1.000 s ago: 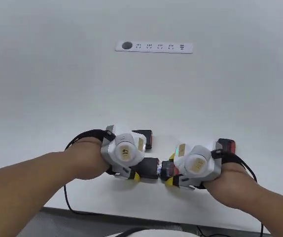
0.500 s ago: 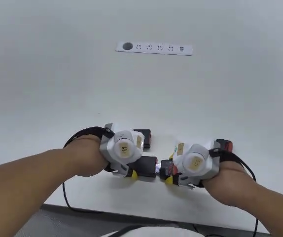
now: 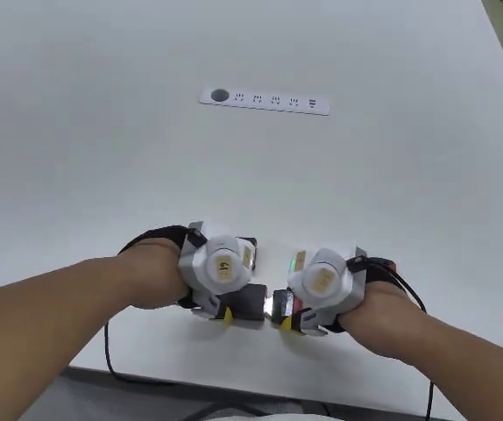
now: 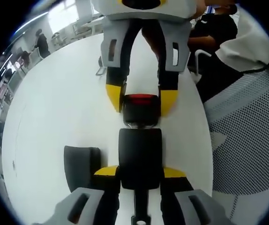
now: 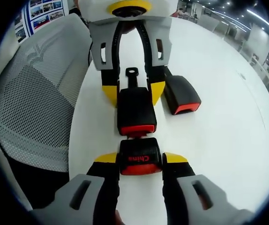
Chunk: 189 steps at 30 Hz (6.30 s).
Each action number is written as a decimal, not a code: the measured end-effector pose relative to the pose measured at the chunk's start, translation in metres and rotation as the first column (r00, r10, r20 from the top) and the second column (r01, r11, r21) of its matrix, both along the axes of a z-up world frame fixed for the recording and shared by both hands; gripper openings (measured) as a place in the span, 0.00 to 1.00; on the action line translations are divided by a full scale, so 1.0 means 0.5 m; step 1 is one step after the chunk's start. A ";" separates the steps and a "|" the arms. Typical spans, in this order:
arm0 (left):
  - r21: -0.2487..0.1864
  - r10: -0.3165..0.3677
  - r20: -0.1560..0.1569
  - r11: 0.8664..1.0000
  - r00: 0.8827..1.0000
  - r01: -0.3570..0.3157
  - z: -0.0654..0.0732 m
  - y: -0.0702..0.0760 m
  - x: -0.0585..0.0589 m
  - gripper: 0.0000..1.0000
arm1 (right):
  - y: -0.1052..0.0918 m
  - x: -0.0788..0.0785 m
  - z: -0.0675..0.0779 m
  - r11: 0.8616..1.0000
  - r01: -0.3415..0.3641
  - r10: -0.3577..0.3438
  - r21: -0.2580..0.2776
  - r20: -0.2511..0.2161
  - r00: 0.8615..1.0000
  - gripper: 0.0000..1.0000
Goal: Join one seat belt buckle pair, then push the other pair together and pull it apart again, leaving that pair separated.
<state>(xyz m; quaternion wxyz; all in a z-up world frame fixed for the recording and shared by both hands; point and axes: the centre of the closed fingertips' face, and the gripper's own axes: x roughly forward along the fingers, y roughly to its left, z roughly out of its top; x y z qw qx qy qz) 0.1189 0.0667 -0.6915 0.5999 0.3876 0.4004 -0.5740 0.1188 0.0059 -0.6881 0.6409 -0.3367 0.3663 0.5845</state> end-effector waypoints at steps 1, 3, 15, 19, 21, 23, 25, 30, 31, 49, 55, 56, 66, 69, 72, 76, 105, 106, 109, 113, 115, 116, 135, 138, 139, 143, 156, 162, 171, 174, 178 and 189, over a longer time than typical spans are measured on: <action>-0.006 0.003 0.005 1.000 1.000 -0.003 0.008 -0.002 -0.004 0.35 | -0.001 -0.001 0.003 1.000 0.003 -0.003 0.001 0.006 1.000 0.36; -0.022 0.025 0.002 0.999 1.000 -0.025 0.026 -0.004 -0.004 0.36 | -0.008 -0.003 0.016 1.000 0.006 -0.006 0.008 0.013 1.000 0.39; -0.015 0.067 0.082 0.998 0.994 -0.066 0.098 0.014 0.091 0.41 | -0.069 0.050 0.082 0.993 0.081 -0.085 0.088 0.040 0.996 0.35; -0.014 0.059 0.086 0.998 0.994 -0.058 0.088 0.012 0.123 0.44 | -0.129 0.085 0.069 0.994 0.096 -0.098 0.045 0.065 0.993 0.36; -0.010 0.049 0.083 0.999 0.995 -0.048 0.084 0.011 0.130 0.46 | -0.161 0.102 0.075 0.993 0.112 -0.114 0.029 0.078 0.990 0.37; 0.000 0.044 0.082 0.999 0.996 -0.045 0.071 0.019 0.145 0.46 | -0.196 0.121 0.073 0.991 0.130 -0.130 0.007 0.087 0.988 0.37; -0.013 0.038 0.092 0.999 0.995 -0.037 0.070 0.020 0.155 0.45 | -0.221 0.133 0.071 0.989 0.149 -0.148 -0.007 0.082 0.986 0.36; -0.010 0.024 0.052 1.000 0.998 -0.023 0.052 0.029 0.152 0.47 | -0.273 0.157 0.063 0.983 0.176 -0.172 -0.044 0.093 0.981 0.36; 0.001 0.019 0.047 1.000 0.999 -0.020 0.042 0.034 0.154 0.47 | -0.280 0.161 0.058 0.983 0.177 -0.172 -0.051 0.092 0.981 0.37; 0.046 0.053 -0.015 0.998 0.999 -0.052 -0.005 0.049 0.158 0.33 | -0.298 0.155 -0.011 0.992 0.085 -0.085 -0.093 0.008 0.996 0.33; 0.037 0.063 -0.011 0.997 0.998 -0.062 -0.002 0.051 0.157 0.33 | -0.296 0.156 -0.014 0.996 0.057 -0.057 -0.072 -0.008 0.998 0.33; 0.035 0.059 -0.011 0.998 0.998 -0.059 -0.002 0.050 0.157 0.33 | -0.295 0.155 -0.014 0.996 0.056 -0.056 -0.072 -0.007 0.998 0.33; 0.032 0.050 -0.011 0.998 0.999 -0.049 -0.003 0.051 0.158 0.33 | -0.267 0.159 -0.014 0.995 0.063 -0.063 -0.075 0.002 0.998 0.33; 0.029 0.048 -0.011 0.998 0.999 -0.048 -0.004 0.051 0.159 0.33 | -0.232 0.157 -0.014 0.997 0.046 -0.045 -0.067 0.012 0.999 0.33; 0.027 0.051 -0.010 0.998 0.999 -0.051 -0.004 0.051 0.158 0.33 | -0.191 0.154 -0.013 0.998 0.029 -0.028 -0.057 0.021 0.999 0.33; 0.025 0.058 -0.009 0.998 0.998 -0.058 -0.004 0.051 0.158 0.33 | -0.127 0.155 -0.013 0.999 0.011 -0.010 -0.039 0.026 1.000 0.33; 0.016 0.036 -0.001 0.999 0.999 -0.036 -0.004 0.052 0.155 0.33 | 0.018 0.162 -0.012 0.998 -0.056 0.056 0.009 0.050 0.997 0.32; 0.009 0.039 -0.005 0.999 0.999 -0.038 -0.005 0.053 0.156 0.33 | 0.018 0.163 -0.011 0.998 -0.054 0.053 0.024 0.038 0.998 0.32; -0.014 0.024 -0.010 1.000 1.000 -0.024 -0.005 0.051 0.158 0.32 | 0.021 0.162 -0.011 0.998 -0.055 0.054 0.042 0.029 0.998 0.32; -0.022 0.018 -0.011 1.000 1.000 -0.018 -0.004 0.047 0.156 0.32 | 0.032 0.162 -0.009 0.997 -0.051 0.050 0.055 0.027 0.998 0.31; -0.022 0.013 -0.007 1.000 1.000 -0.013 0.001 0.042 0.152 0.32 | 0.047 0.158 -0.006 0.996 -0.054 0.053 0.068 0.028 0.998 0.31; -0.022 0.010 -0.006 1.000 1.000 -0.010 0.002 0.041 0.151 0.31 | 0.051 0.157 -0.008 0.996 -0.055 0.053 0.064 0.029 0.998 0.31; -0.023 0.030 -0.007 0.999 1.000 -0.030 0.001 0.041 0.151 0.32 | 0.055 0.163 -0.014 0.998 -0.059 0.058 0.038 0.037 0.998 0.32; -0.024 0.047 -0.007 0.999 0.999 -0.047 0.000 0.043 0.151 0.32 | 0.054 0.163 -0.014 0.998 -0.062 0.060 0.033 0.042 0.997 0.32; -0.024 0.050 -0.007 0.998 0.999 -0.050 -0.001 0.045 0.152 0.32 | 0.053 0.163 -0.014 0.998 -0.060 0.059 0.033 0.042 0.997 0.32; -0.018 0.047 -0.008 0.999 0.999 -0.047 -0.002 0.047 0.156 0.32 | 0.047 0.161 -0.016 0.998 -0.058 0.058 0.015 0.040 0.998 0.32; 0.003 0.043 -0.009 0.999 0.999 -0.043 -0.003 0.045 0.153 0.33 | -0.057 0.162 -0.004 1.000 0.006 -0.005 -0.009 0.053 0.999 0.33; -0.009 0.056 -0.010 0.998 0.998 -0.056 -0.007 0.047 0.158 0.33 | -0.136 0.164 -0.009 0.998 0.028 -0.025 -0.049 0.060 0.998 0.33; 0.006 0.047 -0.004 0.999 0.999 -0.047 -0.009 0.051 0.161 0.33 | -0.244 0.153 -0.013 0.991 0.068 -0.063 -0.115 0.044 0.997 0.34; -0.003 0.059 -0.004 0.998 0.998 -0.059 -0.008 0.050 0.161 0.33 | -0.274 0.142 -0.011 0.988 0.073 -0.069 -0.135 0.033 0.997 0.34; -0.003 0.062 -0.001 0.998 0.998 -0.062 -0.007 0.049 0.159 0.33 | -0.306 0.140 -0.010 0.982 0.043 -0.036 -0.186 0.039 0.999 0.34; 0.011 0.065 -0.006 0.998 0.998 -0.065 -0.005 0.044 0.157 0.33 | -0.312 0.133 -0.018 0.977 0.050 -0.055 -0.209 -0.016 0.998 0.34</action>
